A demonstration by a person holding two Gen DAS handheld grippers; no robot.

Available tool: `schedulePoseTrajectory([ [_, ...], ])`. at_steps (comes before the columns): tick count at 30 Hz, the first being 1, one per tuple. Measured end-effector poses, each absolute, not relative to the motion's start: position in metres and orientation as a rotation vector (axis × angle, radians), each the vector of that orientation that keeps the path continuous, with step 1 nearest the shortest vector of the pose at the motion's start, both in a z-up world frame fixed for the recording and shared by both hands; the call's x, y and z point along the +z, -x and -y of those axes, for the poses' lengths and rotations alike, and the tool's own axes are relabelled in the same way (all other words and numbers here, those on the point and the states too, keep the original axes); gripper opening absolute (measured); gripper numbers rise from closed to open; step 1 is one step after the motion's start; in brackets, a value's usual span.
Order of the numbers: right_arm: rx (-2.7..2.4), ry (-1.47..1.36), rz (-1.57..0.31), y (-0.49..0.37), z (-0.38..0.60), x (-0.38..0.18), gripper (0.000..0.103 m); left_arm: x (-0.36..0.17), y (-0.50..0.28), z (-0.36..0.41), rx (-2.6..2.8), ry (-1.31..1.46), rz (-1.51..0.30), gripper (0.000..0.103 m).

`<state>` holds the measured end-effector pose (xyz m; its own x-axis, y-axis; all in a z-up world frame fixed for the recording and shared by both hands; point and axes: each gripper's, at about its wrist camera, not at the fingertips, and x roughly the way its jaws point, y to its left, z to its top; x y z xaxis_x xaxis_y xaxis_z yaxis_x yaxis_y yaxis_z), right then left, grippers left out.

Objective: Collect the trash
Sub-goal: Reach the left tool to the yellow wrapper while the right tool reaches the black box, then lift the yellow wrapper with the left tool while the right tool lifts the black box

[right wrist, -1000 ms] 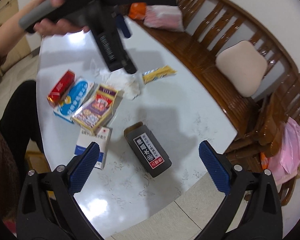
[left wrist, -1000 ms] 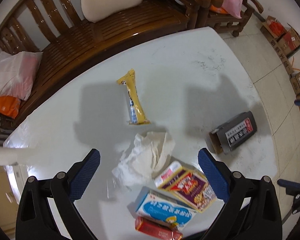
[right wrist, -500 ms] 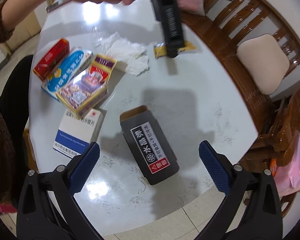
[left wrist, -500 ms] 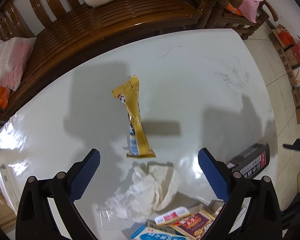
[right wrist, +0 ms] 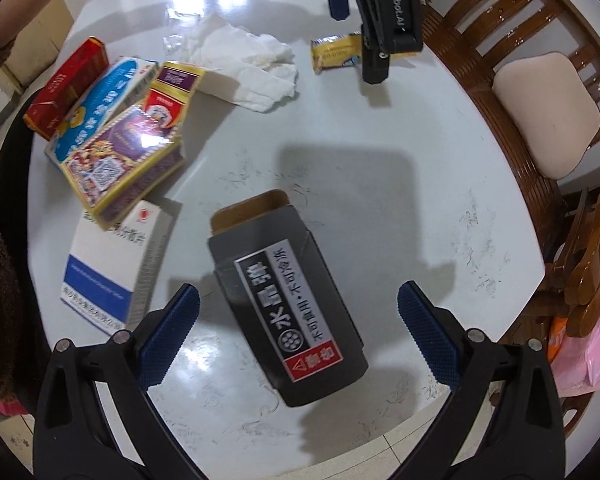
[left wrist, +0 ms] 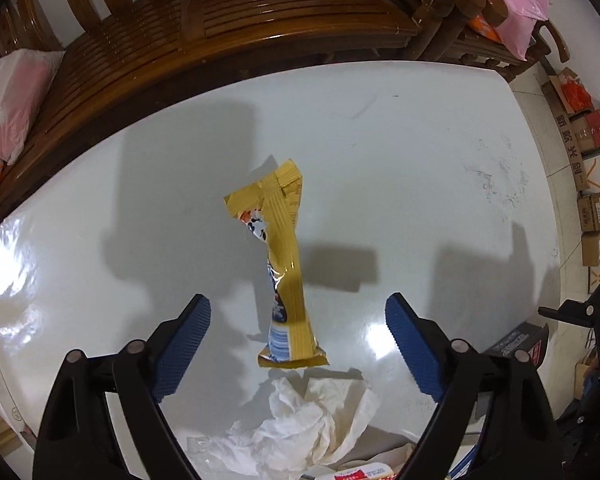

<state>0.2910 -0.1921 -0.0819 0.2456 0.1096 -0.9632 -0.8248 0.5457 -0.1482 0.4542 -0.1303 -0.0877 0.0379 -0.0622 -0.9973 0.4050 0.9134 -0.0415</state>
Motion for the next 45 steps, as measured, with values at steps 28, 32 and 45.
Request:
schedulePoseTrajectory([
  [28,0.722,0.636,-1.213,-0.309,0.202,-0.102,0.058,-0.100,-0.461,0.139,-0.339,-0.268,-1.511,0.027],
  [32,0.690,0.615,-1.220,-0.307,0.203,-0.101,0.058,-0.100,-0.461,0.136,-0.328,-0.267,-1.519,0.013],
  [45,0.489,0.560,-1.177,-0.287,0.195,-0.094,0.056,-0.081,-0.449,0.126,-0.354,-0.217,-1.446,0.011],
])
